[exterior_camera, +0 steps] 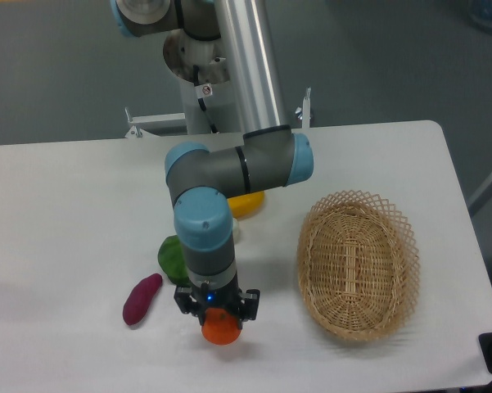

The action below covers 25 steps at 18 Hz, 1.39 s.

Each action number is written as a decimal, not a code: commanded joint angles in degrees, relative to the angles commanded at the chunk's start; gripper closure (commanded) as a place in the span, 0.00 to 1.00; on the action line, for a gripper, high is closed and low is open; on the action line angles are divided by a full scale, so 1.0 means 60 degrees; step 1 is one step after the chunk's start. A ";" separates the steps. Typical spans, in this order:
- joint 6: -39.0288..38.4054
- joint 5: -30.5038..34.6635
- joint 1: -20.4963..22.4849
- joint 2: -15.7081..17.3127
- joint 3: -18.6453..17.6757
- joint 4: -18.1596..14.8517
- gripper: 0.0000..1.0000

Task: Place the orange on the table
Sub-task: 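Carry the orange away from the basket toward the purple sweet potato, then lower the orange onto the table and open the gripper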

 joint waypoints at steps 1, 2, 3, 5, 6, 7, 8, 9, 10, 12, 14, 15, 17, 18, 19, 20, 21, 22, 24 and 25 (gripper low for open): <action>0.0000 0.0000 -0.0015 -0.0029 0.0000 0.0000 0.28; 0.0000 0.0000 -0.0015 -0.0059 -0.0015 0.0058 0.28; 0.0000 0.0000 -0.0029 -0.0073 -0.0015 0.0117 0.28; -0.0015 0.0000 -0.0029 -0.0074 -0.0029 0.0117 0.28; -0.0015 0.0015 -0.0029 -0.0088 -0.0015 0.0117 0.28; -0.0015 0.0015 -0.0073 -0.0088 -0.0029 0.0132 0.28; -0.0015 0.0000 -0.0088 -0.0103 -0.0029 0.0132 0.28; -0.0015 0.0015 -0.0088 -0.0103 -0.0029 0.0132 0.28; -0.0015 0.0015 -0.0088 -0.0117 -0.0029 0.0146 0.28; -0.0015 0.0015 -0.0132 -0.0146 -0.0029 0.0146 0.28; -0.0015 0.0015 -0.0132 -0.0161 -0.0044 0.0147 0.28; -0.0015 0.0015 -0.0146 -0.0161 -0.0073 0.0147 0.25; 0.0000 0.0015 -0.0146 -0.0147 -0.0073 0.0147 0.20; 0.0000 0.0015 -0.0132 -0.0147 -0.0073 0.0147 0.19; 0.0015 0.0203 -0.0132 -0.0103 -0.0073 0.0161 0.15; 0.0044 0.0452 -0.0146 -0.0103 -0.0073 0.0161 0.10; 0.0073 0.0498 -0.0132 -0.0074 -0.0059 0.0190 0.08; 0.0102 0.0498 -0.0132 -0.0030 -0.0030 0.0191 0.07; 0.0146 0.0513 -0.0132 0.0043 0.0014 0.0205 0.05; 0.0190 0.0513 -0.0117 0.0116 0.0015 0.0205 0.05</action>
